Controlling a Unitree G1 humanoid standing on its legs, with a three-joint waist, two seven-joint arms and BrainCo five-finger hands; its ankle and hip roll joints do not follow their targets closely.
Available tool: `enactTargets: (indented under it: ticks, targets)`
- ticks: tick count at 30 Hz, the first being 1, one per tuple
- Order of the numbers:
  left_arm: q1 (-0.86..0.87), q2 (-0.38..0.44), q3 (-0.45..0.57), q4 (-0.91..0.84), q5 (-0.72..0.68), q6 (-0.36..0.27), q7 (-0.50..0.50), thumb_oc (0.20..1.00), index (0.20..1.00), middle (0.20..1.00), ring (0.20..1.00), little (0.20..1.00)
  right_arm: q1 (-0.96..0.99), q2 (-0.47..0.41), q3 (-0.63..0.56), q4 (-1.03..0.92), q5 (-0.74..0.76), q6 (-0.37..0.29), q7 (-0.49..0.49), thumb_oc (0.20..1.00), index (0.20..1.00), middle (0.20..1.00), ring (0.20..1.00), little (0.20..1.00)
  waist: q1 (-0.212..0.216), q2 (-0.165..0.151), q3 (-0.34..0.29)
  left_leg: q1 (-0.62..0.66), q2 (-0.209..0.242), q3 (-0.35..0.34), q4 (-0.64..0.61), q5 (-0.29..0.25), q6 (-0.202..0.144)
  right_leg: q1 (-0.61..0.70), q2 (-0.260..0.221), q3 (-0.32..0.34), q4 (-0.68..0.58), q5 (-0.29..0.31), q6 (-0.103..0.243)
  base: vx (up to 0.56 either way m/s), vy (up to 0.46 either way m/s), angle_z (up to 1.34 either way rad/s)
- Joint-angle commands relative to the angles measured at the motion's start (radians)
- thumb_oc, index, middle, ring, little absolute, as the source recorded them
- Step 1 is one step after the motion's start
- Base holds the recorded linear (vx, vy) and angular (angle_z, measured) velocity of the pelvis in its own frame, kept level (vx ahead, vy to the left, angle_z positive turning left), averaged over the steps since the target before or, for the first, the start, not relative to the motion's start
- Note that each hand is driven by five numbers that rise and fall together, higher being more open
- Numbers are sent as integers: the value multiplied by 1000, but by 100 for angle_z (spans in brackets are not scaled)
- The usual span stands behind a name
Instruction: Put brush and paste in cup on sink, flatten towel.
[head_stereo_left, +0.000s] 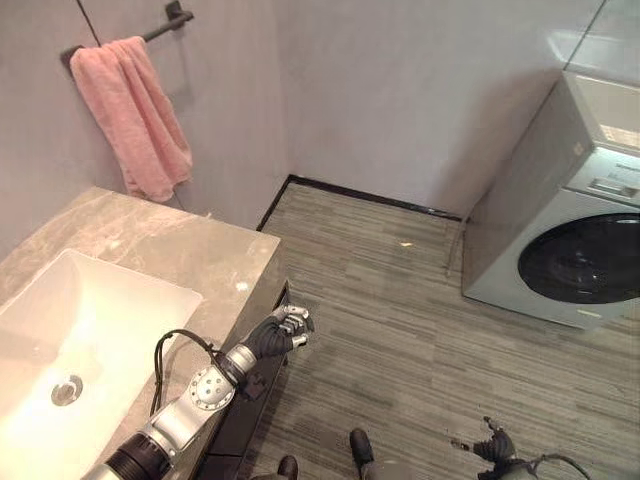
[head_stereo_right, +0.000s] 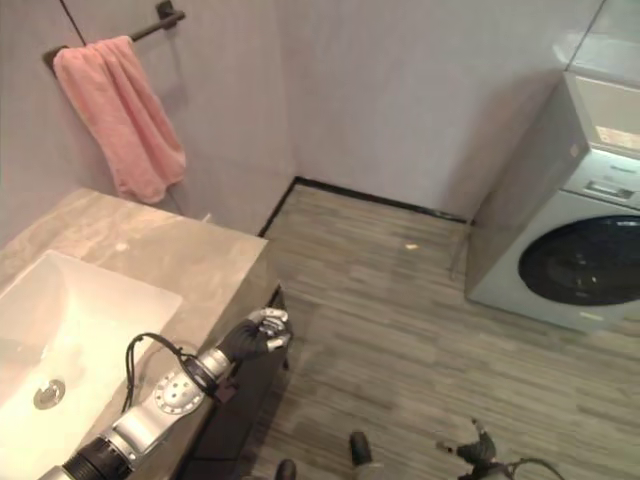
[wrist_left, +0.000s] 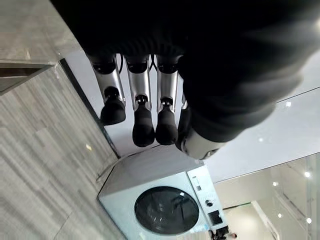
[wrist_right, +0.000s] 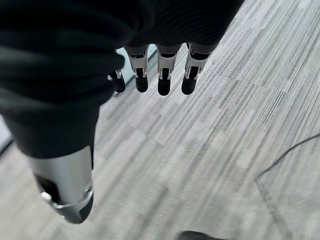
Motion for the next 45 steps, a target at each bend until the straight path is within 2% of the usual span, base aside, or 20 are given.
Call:
enactTargets:
  ticks: [1,2,4,6,7,9,11,14,17,18,21,22,25,30,31,32,33,34,37,45]
  targets:
    - [0,0,82,-35,-4,-61,21,200,200,200,200,200,-64,-41,-1,-28,-3,-28,-18,1000,1000,1000,1000,1000,10,10,-8,-1,6,29,8,-18,-1,69,66,-71,-1,-80,10,-35,74,-159]
    - [13,8,94,-36,-6,-61,26,200,200,200,200,200,-70,-39,9,-56,-15,-28,-16,1000,1000,1000,1000,1000,23,7,-5,5,16,62,0,-19,1,55,65,-93,12,-77,16,-26,-12,-155]
    - [42,12,121,-28,-2,-60,35,200,200,200,200,200,-81,-30,28,-68,-34,-30,-9,1000,1000,1000,1000,1000,57,2,2,22,40,122,-13,-21,0,46,36,-228,33,-82,13,-61,-52,-163]
    - [64,-1,133,6,3,-55,37,200,200,200,200,200,-77,-26,50,-120,-53,-33,6,1000,1000,1000,1000,1000,63,-1,7,29,53,140,-16,-16,-4,45,11,-315,48,-90,7,-53,-58,-105]
    - [69,-8,135,20,2,-52,36,200,200,200,200,200,-71,-29,50,-125,-51,-35,12,1000,1000,1000,1000,1000,61,-2,5,31,54,135,-15,-15,-4,52,7,-318,50,-94,4,-15,-45,-52]
    - [66,-42,131,87,-5,-26,36,200,200,200,200,200,-37,-33,33,-167,-33,-40,21,1000,1000,1000,1000,1000,44,3,0,27,53,101,-11,-6,-9,67,-3,-277,57,-110,-1,5,-91,3]
    - [52,-60,125,118,35,-13,47,200,200,200,200,200,-29,-40,29,-176,-34,-38,23,1000,1000,1000,1000,1000,39,4,-6,24,60,91,-5,-3,-19,78,-13,-285,44,-109,-3,15,-169,54]
    - [50,-108,135,234,76,21,59,200,200,200,200,200,-1,-49,18,-187,-26,-39,30,1000,1000,1000,1000,1000,35,-7,-10,23,89,79,8,7,-47,102,6,-316,30,-136,-26,12,-193,28]
    - [50,-145,149,301,81,40,68,200,200,200,200,200,23,-57,0,-186,-20,-37,36,1000,1000,1000,1000,1000,30,-12,-10,27,104,62,6,15,-58,118,20,-340,31,-149,-37,28,-206,21]
    - [54,-184,169,381,77,65,79,200,200,200,200,200,34,-59,-11,-180,-14,-32,34,1000,1000,1000,1000,1000,28,-15,-9,25,115,55,9,25,-66,129,29,-357,31,-159,-44,21,-172,25]
    - [53,-205,184,412,76,75,94,200,200,200,200,200,38,-59,-17,-180,-12,-29,33,1000,1000,1000,1000,1000,25,-14,-6,24,120,51,11,28,-71,132,33,-369,33,-166,-48,4,-119,31]
    - [58,-243,210,467,53,95,101,200,200,200,200,200,45,-54,-33,-185,5,-26,33,1000,1000,1000,1000,1000,24,-15,2,10,131,53,43,31,-79,131,39,-388,58,-187,-55,-23,-133,21]
    - [51,-278,235,534,21,132,110,200,200,200,200,200,44,-65,-36,-203,6,-15,35,1000,1000,1000,1000,1000,22,-13,28,-25,137,79,148,17,-85,123,46,-423,141,-230,-68,-45,-112,31]
    - [39,-314,275,588,-57,164,128,200,200,200,200,200,32,-81,-41,-232,-3,6,37,1000,1000,1000,1000,1000,16,-12,63,-103,146,124,314,-45,-68,70,25,-468,296,-280,-79,-69,-35,44]
    - [34,-319,280,599,-67,165,132,256,256,256,256,256,29,-80,-44,-232,3,7,37,1000,1000,1000,1000,1000,15,-11,66,-112,145,127,327,-50,-66,67,24,-471,303,-286,-79,-37,10,38]
    - [30,-323,284,609,-78,166,134,533,533,533,533,533,25,-79,-49,-226,13,8,36,1000,1000,1000,1000,1000,13,-9,67,-121,144,126,340,-51,-66,65,23,-472,307,-289,-79,-19,13,26]
    - [30,-323,284,609,-78,166,134,724,724,724,724,724,25,-79,-49,-226,13,8,36,1000,1000,1000,1000,1000,13,-9,67,-121,144,126,341,-51,-66,65,23,-472,307,-289,-79,17,47,19]
    - [28,-328,297,640,-109,168,136,1000,1000,1000,1000,1000,19,-70,-60,-213,31,10,29,1000,1000,1000,1000,1000,13,-7,63,-123,141,131,341,-48,-66,68,21,-467,303,-288,-77,32,53,0]
    - [39,-329,319,634,-176,164,131,1000,1000,1000,1000,1000,20,-53,-59,-209,46,11,34,1000,1000,1000,1000,1000,19,-7,58,-112,136,142,316,-36,-65,79,20,-458,282,-279,-77,53,53,-16]
    - [47,-331,343,655,-158,153,146,1000,1000,1000,1000,1000,42,-36,-32,-201,35,6,54,1000,1000,1000,1000,1000,30,-11,46,-71,116,133,220,24,-77,124,23,-445,193,-249,-80,42,18,2]
